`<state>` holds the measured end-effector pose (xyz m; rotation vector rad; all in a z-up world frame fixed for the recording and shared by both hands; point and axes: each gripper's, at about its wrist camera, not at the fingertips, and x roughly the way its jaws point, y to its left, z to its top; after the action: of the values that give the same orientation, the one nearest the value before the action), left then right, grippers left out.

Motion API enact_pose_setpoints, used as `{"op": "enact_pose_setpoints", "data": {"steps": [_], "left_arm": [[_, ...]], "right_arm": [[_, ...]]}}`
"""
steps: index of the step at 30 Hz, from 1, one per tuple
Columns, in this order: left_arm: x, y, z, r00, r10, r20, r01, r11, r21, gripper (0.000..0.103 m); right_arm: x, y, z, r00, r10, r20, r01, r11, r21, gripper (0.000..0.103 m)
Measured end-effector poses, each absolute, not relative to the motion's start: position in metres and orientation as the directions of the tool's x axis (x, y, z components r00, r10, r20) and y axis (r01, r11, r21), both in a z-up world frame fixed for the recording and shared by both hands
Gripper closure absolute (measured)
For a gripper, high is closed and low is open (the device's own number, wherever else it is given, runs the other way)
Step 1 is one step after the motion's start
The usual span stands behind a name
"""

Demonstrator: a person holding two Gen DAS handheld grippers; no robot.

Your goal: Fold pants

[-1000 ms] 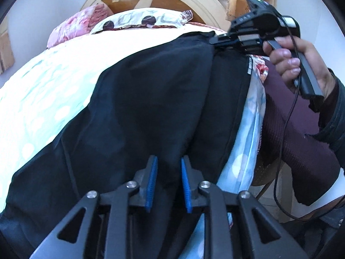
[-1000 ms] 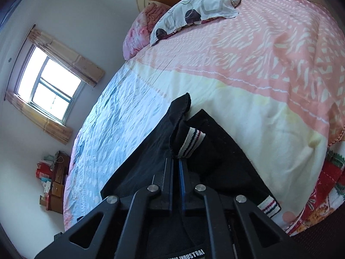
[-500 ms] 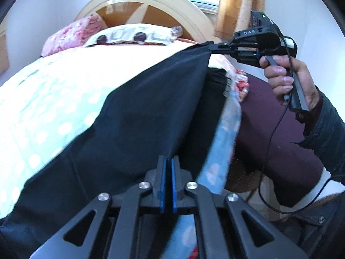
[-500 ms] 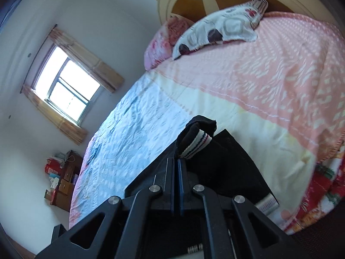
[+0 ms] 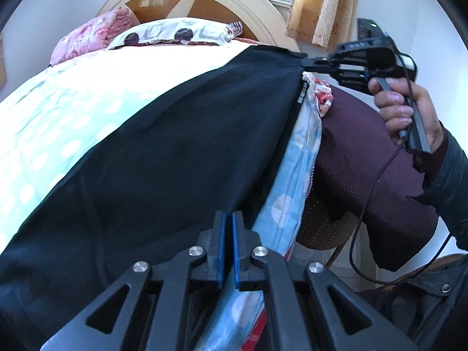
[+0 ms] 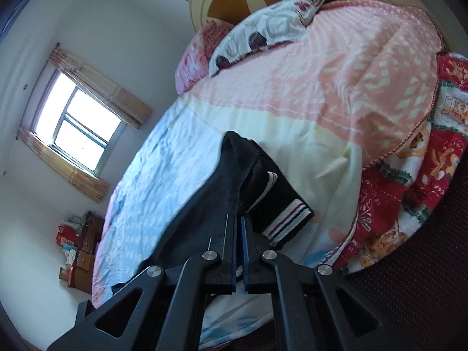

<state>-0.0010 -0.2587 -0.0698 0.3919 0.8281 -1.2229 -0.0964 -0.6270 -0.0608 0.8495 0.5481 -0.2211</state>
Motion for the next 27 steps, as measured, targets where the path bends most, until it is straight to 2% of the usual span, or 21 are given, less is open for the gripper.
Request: {"op": "enact_pose_setpoints", "data": {"steps": [3, 9, 13, 15, 16, 17, 20, 23, 25, 27], "left_arm": [[0.002, -0.259, -0.078, 0.108, -0.658, -0.745, 0.928, 0.335, -0.162, 0.098], [0.001, -0.259, -0.087, 0.097, -0.665, -0.741, 0.930, 0.325, -0.170, 0.098], [-0.002, -0.255, -0.082, 0.101, -0.670, -0.736, 0.932, 0.323, -0.166, 0.092], [-0.006, -0.248, -0.077, 0.110, -0.675, -0.730, 0.936, 0.318, -0.152, 0.091], [-0.008, -0.243, -0.074, 0.115, -0.682, -0.722, 0.938, 0.314, -0.148, 0.089], [-0.008, -0.238, -0.074, 0.122, -0.682, -0.721, 0.935, 0.322, -0.146, 0.085], [-0.003, -0.222, -0.083, 0.140, -0.674, -0.725, 0.919, 0.362, -0.159, 0.076], [0.002, -0.212, -0.095, 0.130, -0.669, -0.732, 0.894, 0.398, -0.205, 0.076], [0.001, -0.208, -0.098, 0.123, -0.678, -0.725, 0.883, 0.407, -0.231, 0.075], [-0.001, -0.208, -0.099, 0.128, -0.678, -0.723, 0.886, 0.406, -0.224, 0.072]], "right_arm": [[-0.106, -0.623, -0.061, 0.842, 0.017, -0.539, 0.399, 0.651, 0.645, 0.101], [-0.112, -0.635, -0.095, 0.813, 0.023, -0.582, 0.465, 0.575, 0.673, 0.101], [-0.109, -0.639, -0.094, 0.813, 0.040, -0.581, 0.461, 0.564, 0.685, 0.099], [-0.112, -0.639, -0.091, 0.799, 0.019, -0.602, 0.490, 0.560, 0.668, 0.092], [-0.116, -0.636, -0.082, 0.781, -0.047, -0.622, 0.527, 0.584, 0.618, 0.077], [-0.121, -0.633, -0.072, 0.768, -0.117, -0.630, 0.558, 0.604, 0.569, 0.067], [-0.132, -0.616, -0.038, 0.797, -0.233, -0.557, 0.551, 0.658, 0.513, 0.066], [-0.110, -0.581, -0.017, 0.851, -0.158, -0.501, 0.419, 0.778, 0.468, 0.066], [-0.087, -0.555, -0.018, 0.852, -0.073, -0.518, 0.332, 0.841, 0.427, 0.066], [-0.057, -0.526, -0.032, 0.831, 0.073, -0.551, 0.217, 0.870, 0.443, 0.066]]}}
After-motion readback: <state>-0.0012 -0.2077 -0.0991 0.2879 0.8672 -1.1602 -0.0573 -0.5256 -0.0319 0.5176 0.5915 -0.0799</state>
